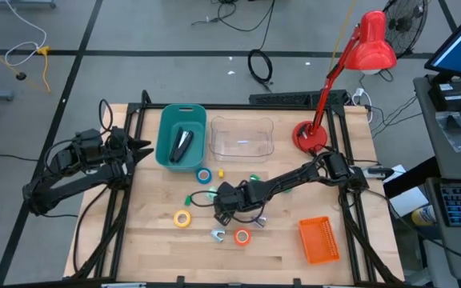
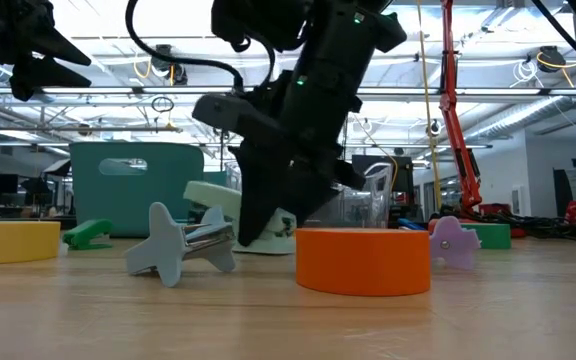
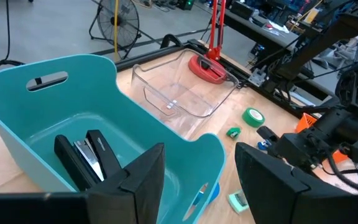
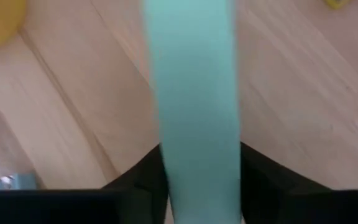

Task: Pick and place Stapler, Stapler remover, tape
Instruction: Put the light green stapler into the green bin

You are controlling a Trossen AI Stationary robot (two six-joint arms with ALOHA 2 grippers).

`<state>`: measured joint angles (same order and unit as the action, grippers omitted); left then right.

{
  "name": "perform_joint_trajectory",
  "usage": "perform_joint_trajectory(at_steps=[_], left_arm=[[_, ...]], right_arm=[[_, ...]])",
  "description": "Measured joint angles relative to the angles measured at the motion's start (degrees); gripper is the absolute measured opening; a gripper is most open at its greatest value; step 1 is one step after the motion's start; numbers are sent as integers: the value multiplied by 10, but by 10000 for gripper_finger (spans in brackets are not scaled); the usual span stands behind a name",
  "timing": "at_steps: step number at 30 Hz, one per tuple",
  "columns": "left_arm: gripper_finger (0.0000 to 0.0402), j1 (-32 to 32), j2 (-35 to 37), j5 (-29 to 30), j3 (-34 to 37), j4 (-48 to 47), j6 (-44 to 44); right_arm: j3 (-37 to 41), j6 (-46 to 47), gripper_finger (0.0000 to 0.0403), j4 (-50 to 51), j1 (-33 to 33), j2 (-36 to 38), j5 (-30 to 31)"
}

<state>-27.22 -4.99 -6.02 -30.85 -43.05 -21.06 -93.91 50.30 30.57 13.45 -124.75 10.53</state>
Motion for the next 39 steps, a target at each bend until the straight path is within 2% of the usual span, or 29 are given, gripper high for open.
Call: perform_joint_trajectory(at_steps=[9,20,27,34,39], left_arm=[[200,0,0,-2,0,0,-5],[200,0,0,-55,0,2,-42],[200,0,0,-92,0,17,-72],[200,0,0,-136,0,42,-99],[200,0,0,-144,0,42,-121]], right_arm=[[1,22,115,-47,-4,14,-12],[2,18,115,-106,-23,68,-2],[2,7,115,-201,-37,77,-2],[1,-13,115,-331,-55,81,-1],[1,-22,115,-447,-67,82,-2]])
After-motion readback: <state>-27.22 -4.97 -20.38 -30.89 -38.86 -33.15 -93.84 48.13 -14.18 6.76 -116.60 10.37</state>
